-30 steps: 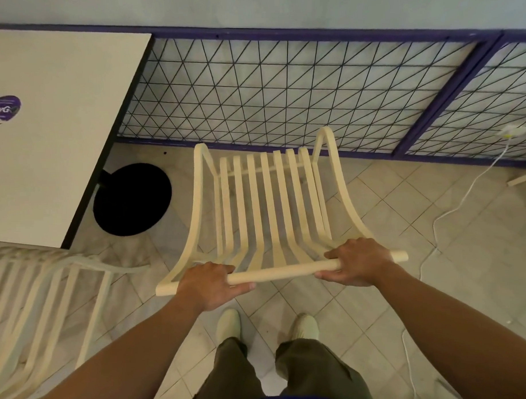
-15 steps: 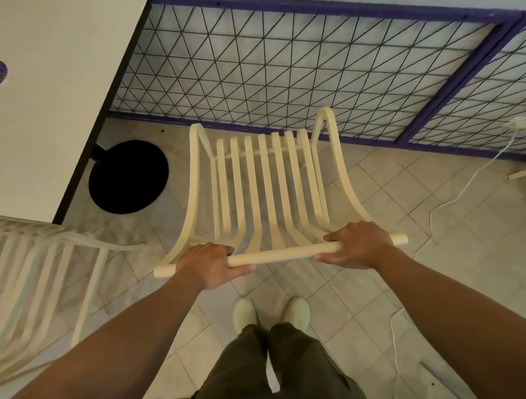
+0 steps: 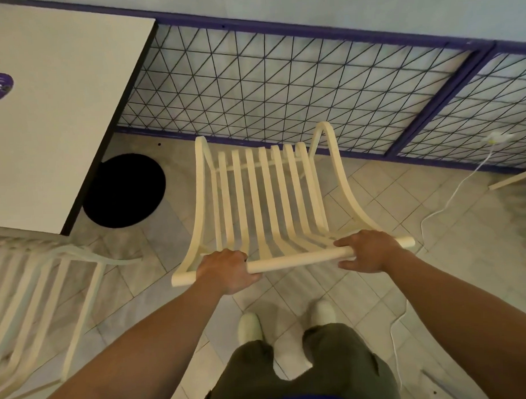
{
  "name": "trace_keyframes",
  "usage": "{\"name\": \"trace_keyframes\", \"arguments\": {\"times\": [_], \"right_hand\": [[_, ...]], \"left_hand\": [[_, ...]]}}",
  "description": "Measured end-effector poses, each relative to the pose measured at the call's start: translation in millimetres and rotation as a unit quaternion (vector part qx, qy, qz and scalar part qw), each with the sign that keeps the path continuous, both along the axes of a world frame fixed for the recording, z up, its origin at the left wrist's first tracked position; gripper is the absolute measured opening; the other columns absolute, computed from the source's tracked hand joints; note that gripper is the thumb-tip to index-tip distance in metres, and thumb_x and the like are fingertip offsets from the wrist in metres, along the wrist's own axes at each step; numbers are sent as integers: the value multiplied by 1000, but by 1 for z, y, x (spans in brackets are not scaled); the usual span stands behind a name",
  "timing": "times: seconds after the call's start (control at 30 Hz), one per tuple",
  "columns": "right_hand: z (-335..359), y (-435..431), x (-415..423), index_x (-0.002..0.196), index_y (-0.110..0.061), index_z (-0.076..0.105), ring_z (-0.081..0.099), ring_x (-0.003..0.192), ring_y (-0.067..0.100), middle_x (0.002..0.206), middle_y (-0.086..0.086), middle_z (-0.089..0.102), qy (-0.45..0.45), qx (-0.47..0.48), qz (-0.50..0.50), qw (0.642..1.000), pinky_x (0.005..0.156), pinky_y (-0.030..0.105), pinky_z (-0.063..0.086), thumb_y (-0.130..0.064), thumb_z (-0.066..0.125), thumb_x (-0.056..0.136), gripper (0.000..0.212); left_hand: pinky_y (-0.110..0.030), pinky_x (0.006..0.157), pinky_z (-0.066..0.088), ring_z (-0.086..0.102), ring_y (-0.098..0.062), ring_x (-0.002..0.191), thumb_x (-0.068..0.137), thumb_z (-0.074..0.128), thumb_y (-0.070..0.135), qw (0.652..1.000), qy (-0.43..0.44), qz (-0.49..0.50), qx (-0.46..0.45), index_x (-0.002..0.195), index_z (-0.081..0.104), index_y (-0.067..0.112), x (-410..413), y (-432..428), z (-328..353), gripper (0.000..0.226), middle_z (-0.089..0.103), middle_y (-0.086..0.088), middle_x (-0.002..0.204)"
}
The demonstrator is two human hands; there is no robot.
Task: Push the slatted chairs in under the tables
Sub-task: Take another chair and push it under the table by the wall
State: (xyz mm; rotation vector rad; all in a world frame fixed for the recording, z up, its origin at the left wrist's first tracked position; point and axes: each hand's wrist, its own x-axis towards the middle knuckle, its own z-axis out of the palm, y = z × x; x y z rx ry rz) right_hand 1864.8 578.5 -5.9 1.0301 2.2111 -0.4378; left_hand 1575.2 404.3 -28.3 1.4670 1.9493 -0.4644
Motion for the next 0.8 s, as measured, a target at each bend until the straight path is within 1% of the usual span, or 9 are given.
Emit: {"name": "trace_keyframes", "arguments": {"times": [0.07, 0.17, 0.3, 0.4, 0.47, 0.53, 0.67, 0.8], "right_hand": [[-2, 3, 0, 145, -46, 45, 59, 115, 17, 134, -6, 60, -1, -7, 2, 1000, 98, 36, 47, -63, 60, 88, 62], [-5, 7, -3, 142, -45, 49, 62, 105, 15, 123, -8, 65, -4, -13, 14, 1000, 92, 35, 51, -60, 59, 89, 55], [-8, 12, 0, 141, -45, 52, 61, 98, 13, 114, -10, 65, 9, -22, 15, 1000, 89, 35, 51, -55, 57, 89, 53], [-10, 13, 4, 140, -44, 52, 61, 98, 15, 114, -10, 65, 20, -32, 24, 999, 87, 35, 52, -51, 57, 88, 53], [-9, 16, 6, 140, -43, 52, 62, 99, 15, 116, -8, 64, 29, -39, 30, 998, 88, 36, 53, -50, 57, 88, 53], [-8, 23, 9, 141, -42, 52, 61, 99, 16, 117, -7, 63, 34, -40, 38, 998, 87, 35, 52, -47, 56, 88, 54], [-6, 40, 17, 141, -42, 53, 60, 101, 17, 118, -7, 62, 27, -40, 63, 997, 82, 32, 47, -43, 54, 88, 53], [0, 61, 22, 140, -41, 55, 61, 101, 17, 118, -8, 63, 29, -33, 90, 995, 87, 34, 49, -41, 56, 89, 51]], "left_hand": [[-39, 80, 53, 64, -19, 85, 80, 44, 85, 1000, 5, -2, 2, 107, 63, 35, 0, 0, 0, 60, 65, 8, 94], [-37, 73, 47, 63, -17, 84, 78, 41, 88, 1000, 18, -4, -3, 107, 62, 35, 1, 0, -1, 64, 65, 10, 93], [-34, 72, 46, 63, -13, 84, 78, 41, 90, 1000, 18, 12, -5, 107, 63, 40, 3, -1, 0, 62, 67, 12, 96], [-34, 77, 49, 64, -13, 91, 77, 45, 89, 999, 14, 38, -9, 117, 64, 43, 6, -1, 3, 64, 69, 12, 104], [-34, 82, 51, 64, -15, 97, 77, 47, 89, 998, 17, 53, -12, 128, 62, 42, 10, 1, 7, 71, 70, 11, 111], [-34, 87, 52, 64, -15, 100, 76, 48, 90, 997, 15, 71, -17, 135, 59, 41, 17, 3, 8, 78, 69, 11, 116], [-35, 89, 54, 64, -13, 98, 75, 48, 90, 994, 8, 107, -17, 138, 57, 40, 39, 3, 8, 81, 68, 12, 117], [-35, 89, 56, 65, -12, 92, 75, 46, 91, 990, 6, 143, -10, 136, 59, 39, 63, 3, 4, 81, 68, 12, 110]]}}
